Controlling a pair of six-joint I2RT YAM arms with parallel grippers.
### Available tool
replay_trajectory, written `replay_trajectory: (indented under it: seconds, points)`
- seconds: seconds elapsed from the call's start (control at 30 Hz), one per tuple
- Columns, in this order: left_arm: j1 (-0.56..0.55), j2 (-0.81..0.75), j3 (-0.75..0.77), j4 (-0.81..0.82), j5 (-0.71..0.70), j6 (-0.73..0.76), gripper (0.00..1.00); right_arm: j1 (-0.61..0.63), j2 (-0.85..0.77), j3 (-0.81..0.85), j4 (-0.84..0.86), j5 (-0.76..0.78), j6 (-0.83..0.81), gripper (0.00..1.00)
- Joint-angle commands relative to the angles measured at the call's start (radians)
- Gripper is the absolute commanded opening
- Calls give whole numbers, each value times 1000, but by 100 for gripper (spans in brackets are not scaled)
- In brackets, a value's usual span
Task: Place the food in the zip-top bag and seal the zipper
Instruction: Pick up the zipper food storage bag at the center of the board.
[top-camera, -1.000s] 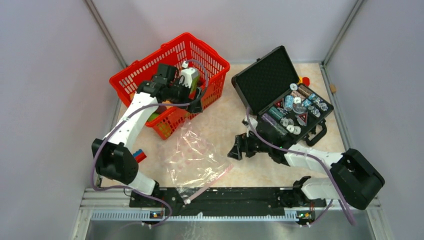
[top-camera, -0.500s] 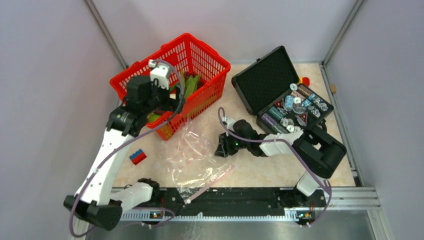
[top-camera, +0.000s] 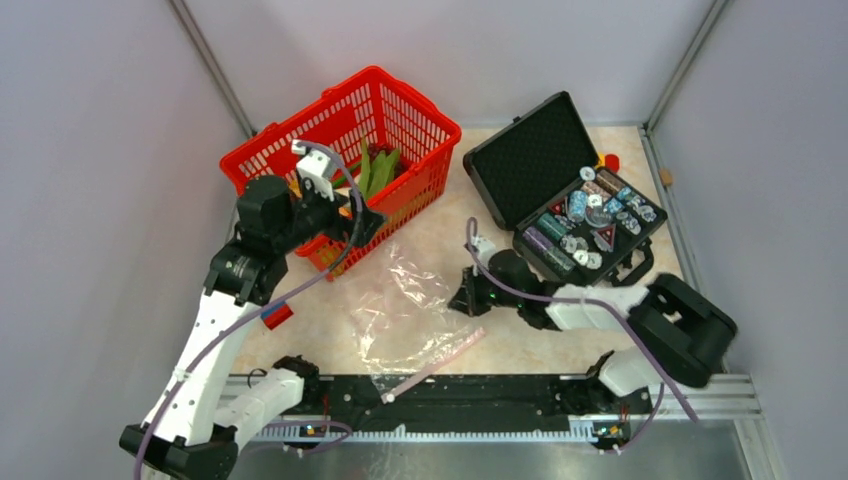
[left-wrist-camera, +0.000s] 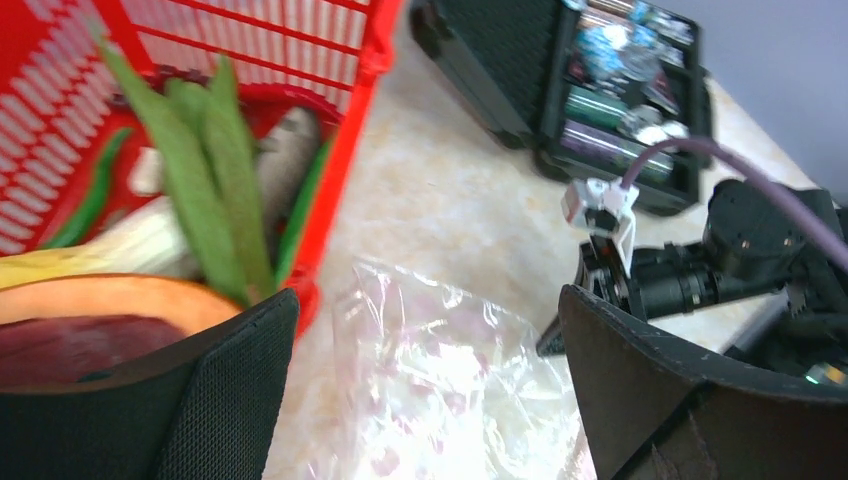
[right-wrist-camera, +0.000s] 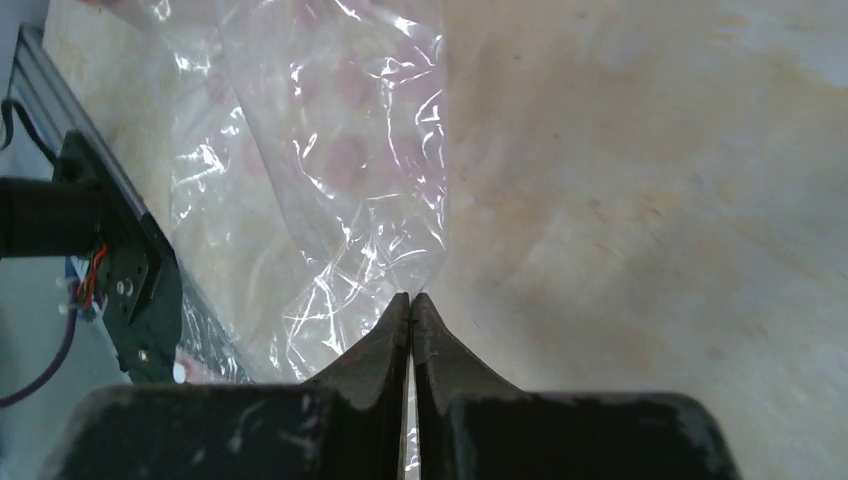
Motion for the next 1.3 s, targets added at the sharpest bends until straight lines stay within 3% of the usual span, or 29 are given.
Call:
replay_trajectory:
  seconds: [0.0, 0.1, 0.27, 0.3, 0.37, 0.4, 0.47, 0.57, 0.67, 0.73, 0.8, 0.87, 0.93, 1.03, 1.27]
  points:
    - [-31, -10, -45, 140, 227, -85, 99, -10, -258, -134, -70, 238, 133, 0]
    - [-104, -13, -69, 191, 226, -92, 99, -27, -530, -254, -295, 491, 382, 0]
    - [-180, 17, -90, 229, 165, -103, 99, -26, -1036, -419, -556, 599, 640, 0]
    - [-188, 25, -93, 242, 160, -108, 99, -24, -1094, -425, -575, 590, 630, 6]
    - [-203, 36, -96, 253, 155, -116, 99, -25, -1140, -401, -594, 532, 528, 49]
    - [-209, 40, -97, 254, 153, -117, 99, -26, -1131, -365, -628, 519, 488, 62]
    - [-218, 43, -95, 254, 141, -117, 99, -25, -1082, -268, -736, 518, 384, 69]
    - [-224, 27, -98, 237, 114, -109, 99, -25, -985, -116, -830, 512, 200, 70]
    - [-224, -3, -105, 216, 57, -94, 99, -26, -851, -7, -770, 338, -53, 64]
    - [-224, -36, -117, 216, -28, -100, 99, -17, -702, 47, -734, 183, -172, 59]
    - [-223, -84, -142, 241, -157, -133, 99, 12, -573, 98, -711, 150, -221, 50]
    - [-223, -146, -170, 251, -280, -160, 99, 103, -477, 128, -675, 209, -261, 49]
    - [-224, -199, -191, 253, -394, -181, 99, 208, -417, 127, -603, 263, -342, 51]
    - [-223, -270, -211, 236, -522, -195, 99, 311, -401, 54, -420, 227, -485, 51]
    - [-224, -350, -217, 186, -656, -203, 99, 329, -415, -119, -81, 119, -677, 45]
